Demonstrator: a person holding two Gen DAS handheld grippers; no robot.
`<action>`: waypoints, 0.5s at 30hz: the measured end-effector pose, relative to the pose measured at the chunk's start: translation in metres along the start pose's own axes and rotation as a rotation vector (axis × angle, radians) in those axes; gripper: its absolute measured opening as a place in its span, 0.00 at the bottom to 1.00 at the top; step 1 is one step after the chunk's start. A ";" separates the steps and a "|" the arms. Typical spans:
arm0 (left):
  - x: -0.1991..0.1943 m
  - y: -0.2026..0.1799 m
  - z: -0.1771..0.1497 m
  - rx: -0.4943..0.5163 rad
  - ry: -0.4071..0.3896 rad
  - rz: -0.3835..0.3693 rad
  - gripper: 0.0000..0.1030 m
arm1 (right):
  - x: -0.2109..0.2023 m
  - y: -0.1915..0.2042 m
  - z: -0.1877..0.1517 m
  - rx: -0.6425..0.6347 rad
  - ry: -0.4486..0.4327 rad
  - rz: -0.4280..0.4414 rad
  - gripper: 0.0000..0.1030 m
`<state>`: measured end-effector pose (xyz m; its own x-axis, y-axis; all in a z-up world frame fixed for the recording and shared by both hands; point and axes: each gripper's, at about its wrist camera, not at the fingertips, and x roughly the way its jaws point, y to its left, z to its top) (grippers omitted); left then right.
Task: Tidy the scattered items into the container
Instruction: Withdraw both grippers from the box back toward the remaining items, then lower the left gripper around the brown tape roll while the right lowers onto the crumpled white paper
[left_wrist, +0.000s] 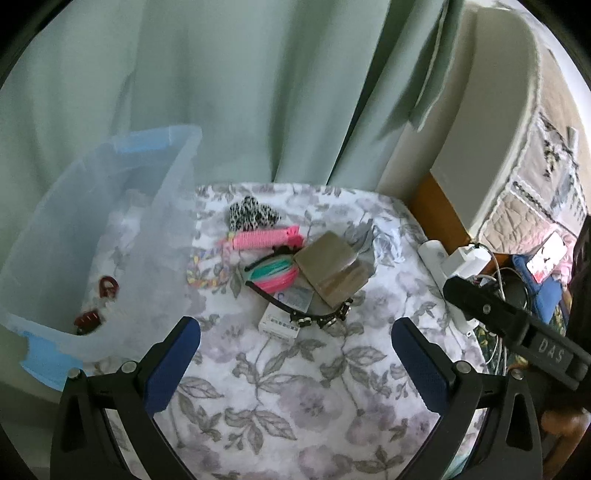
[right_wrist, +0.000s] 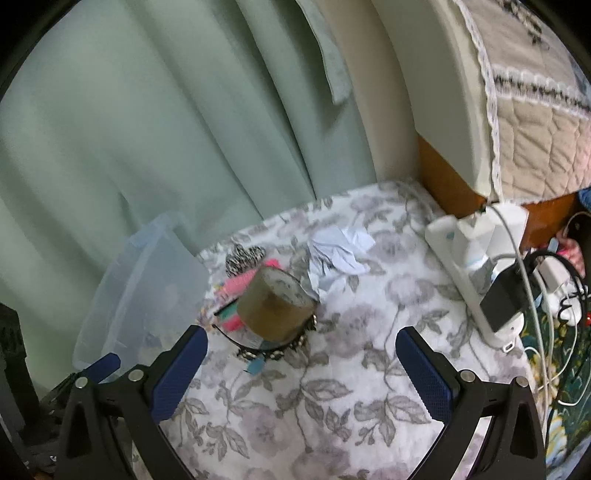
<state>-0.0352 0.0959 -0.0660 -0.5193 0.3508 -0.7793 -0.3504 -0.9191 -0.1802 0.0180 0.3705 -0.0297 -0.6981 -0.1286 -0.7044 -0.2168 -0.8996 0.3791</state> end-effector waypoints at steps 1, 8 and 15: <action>0.005 0.001 0.001 -0.015 0.011 -0.005 1.00 | 0.003 -0.001 0.000 0.001 0.009 -0.001 1.00; 0.035 -0.001 0.015 -0.054 0.049 -0.010 1.00 | 0.022 -0.013 0.005 0.021 0.035 -0.017 1.00; 0.066 -0.004 0.029 -0.103 0.097 -0.047 0.95 | 0.037 -0.028 0.017 0.068 0.043 -0.009 1.00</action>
<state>-0.0903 0.1275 -0.0995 -0.4244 0.3792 -0.8222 -0.2879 -0.9175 -0.2745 -0.0137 0.3983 -0.0561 -0.6665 -0.1398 -0.7323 -0.2697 -0.8705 0.4118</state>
